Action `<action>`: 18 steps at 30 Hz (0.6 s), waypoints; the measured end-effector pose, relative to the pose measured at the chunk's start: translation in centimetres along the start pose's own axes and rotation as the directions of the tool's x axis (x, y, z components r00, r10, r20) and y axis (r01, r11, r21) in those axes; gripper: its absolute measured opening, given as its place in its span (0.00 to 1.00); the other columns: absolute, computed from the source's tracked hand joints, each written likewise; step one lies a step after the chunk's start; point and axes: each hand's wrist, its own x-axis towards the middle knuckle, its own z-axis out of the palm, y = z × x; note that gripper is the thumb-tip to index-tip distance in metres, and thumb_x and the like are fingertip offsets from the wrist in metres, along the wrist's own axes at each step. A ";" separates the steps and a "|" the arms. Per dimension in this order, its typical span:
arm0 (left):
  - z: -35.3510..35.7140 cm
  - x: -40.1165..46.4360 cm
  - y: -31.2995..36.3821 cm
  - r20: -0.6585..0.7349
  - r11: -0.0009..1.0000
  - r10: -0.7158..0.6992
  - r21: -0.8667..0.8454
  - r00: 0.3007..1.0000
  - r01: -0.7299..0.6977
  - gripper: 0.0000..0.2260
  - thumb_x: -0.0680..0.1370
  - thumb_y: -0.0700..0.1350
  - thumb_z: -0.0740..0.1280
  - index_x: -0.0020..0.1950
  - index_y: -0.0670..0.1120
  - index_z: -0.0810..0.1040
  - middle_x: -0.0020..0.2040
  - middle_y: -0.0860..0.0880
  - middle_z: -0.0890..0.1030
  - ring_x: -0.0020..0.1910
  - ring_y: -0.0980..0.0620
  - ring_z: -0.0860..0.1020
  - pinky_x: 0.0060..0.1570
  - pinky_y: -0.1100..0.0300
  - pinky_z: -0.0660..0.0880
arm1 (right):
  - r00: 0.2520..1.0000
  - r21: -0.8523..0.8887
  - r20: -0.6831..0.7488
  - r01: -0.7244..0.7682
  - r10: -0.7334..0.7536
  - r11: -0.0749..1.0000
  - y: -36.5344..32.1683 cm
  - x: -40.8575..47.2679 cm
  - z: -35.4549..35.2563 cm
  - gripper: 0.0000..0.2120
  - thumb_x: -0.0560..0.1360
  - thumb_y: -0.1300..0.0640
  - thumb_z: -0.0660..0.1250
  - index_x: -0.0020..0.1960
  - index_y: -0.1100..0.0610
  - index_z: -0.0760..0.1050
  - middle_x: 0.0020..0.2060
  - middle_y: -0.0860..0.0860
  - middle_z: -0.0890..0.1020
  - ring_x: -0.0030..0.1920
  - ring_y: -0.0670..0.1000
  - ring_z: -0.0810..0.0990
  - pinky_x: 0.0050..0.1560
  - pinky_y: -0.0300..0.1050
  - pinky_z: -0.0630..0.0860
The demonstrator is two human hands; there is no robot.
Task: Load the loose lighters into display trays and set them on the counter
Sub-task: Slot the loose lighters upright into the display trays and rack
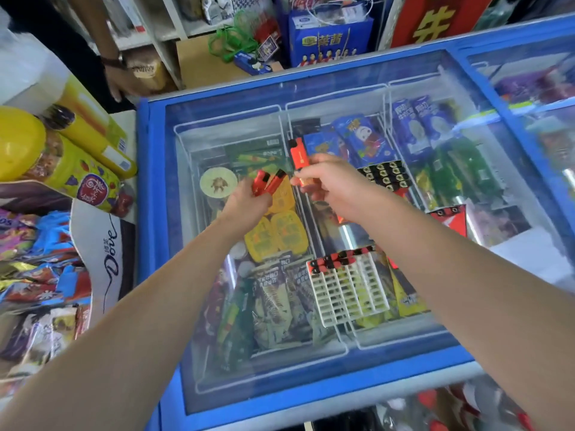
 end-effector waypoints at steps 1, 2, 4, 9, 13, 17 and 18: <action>0.2 -1.0 0.3 0.000 0.992 -0.014 -0.126 1.000 0.014 0.08 0.77 0.39 0.66 0.55 0.45 0.71 0.42 0.46 0.79 0.37 0.50 0.78 0.37 0.56 0.77 | 1.000 0.022 0.014 0.013 -0.013 1.000 0.1 -1.0 -0.6 0.07 0.75 0.63 0.70 0.52 0.55 0.78 0.40 0.51 0.87 0.32 0.44 0.79 0.30 0.37 0.68; 0.5 -2.1 0.5 0.011 0.968 -0.034 -0.246 0.999 0.036 0.09 0.76 0.37 0.67 0.54 0.45 0.72 0.42 0.46 0.80 0.37 0.51 0.79 0.38 0.58 0.79 | 0.999 0.030 0.026 0.025 -0.026 0.999 0.4 -2.0 -1.3 0.07 0.75 0.62 0.70 0.52 0.55 0.78 0.41 0.51 0.87 0.32 0.43 0.78 0.30 0.37 0.68; 1.0 -4.4 0.6 0.040 0.911 -0.054 -0.407 0.998 0.066 0.10 0.76 0.36 0.67 0.55 0.44 0.73 0.43 0.46 0.82 0.39 0.52 0.81 0.41 0.60 0.80 | 0.998 0.048 0.041 0.045 -0.047 0.998 1.0 -4.1 -2.8 0.10 0.74 0.62 0.71 0.54 0.56 0.78 0.44 0.50 0.87 0.32 0.43 0.76 0.31 0.38 0.66; 2.3 -10.2 0.4 0.049 0.750 -0.068 -0.656 0.997 0.083 0.13 0.70 0.34 0.68 0.52 0.45 0.74 0.46 0.44 0.81 0.42 0.52 0.81 0.44 0.59 0.78 | 0.998 0.117 0.028 0.060 -0.063 0.991 3.2 -9.4 -6.4 0.02 0.76 0.62 0.70 0.48 0.56 0.81 0.36 0.49 0.83 0.33 0.44 0.75 0.33 0.40 0.66; 4.1 -14.0 -0.3 0.043 0.804 -0.083 -0.588 0.996 0.092 0.16 0.65 0.36 0.72 0.50 0.46 0.75 0.43 0.47 0.81 0.46 0.48 0.79 0.52 0.52 0.75 | 0.993 -0.036 -0.051 0.103 -0.105 0.994 4.9 -12.4 -9.0 0.04 0.76 0.61 0.70 0.45 0.56 0.83 0.31 0.46 0.80 0.29 0.42 0.74 0.34 0.38 0.65; 7.0 -16.6 -1.4 0.166 0.817 -0.050 -0.560 0.985 0.136 0.13 0.68 0.40 0.76 0.49 0.45 0.76 0.41 0.50 0.81 0.44 0.50 0.78 0.50 0.53 0.74 | 0.988 -0.102 -0.089 0.118 -0.128 0.988 6.8 -14.3 -10.2 0.04 0.75 0.65 0.70 0.50 0.61 0.81 0.36 0.53 0.80 0.32 0.46 0.74 0.33 0.39 0.67; 7.7 -17.0 -1.7 0.186 0.827 -0.045 -0.544 0.981 0.141 0.12 0.71 0.41 0.77 0.50 0.45 0.77 0.42 0.51 0.81 0.44 0.51 0.78 0.49 0.54 0.74 | 0.985 -0.144 -0.092 0.131 -0.145 0.981 7.4 -14.5 -10.4 0.05 0.75 0.65 0.71 0.51 0.62 0.80 0.36 0.54 0.80 0.33 0.48 0.75 0.34 0.42 0.69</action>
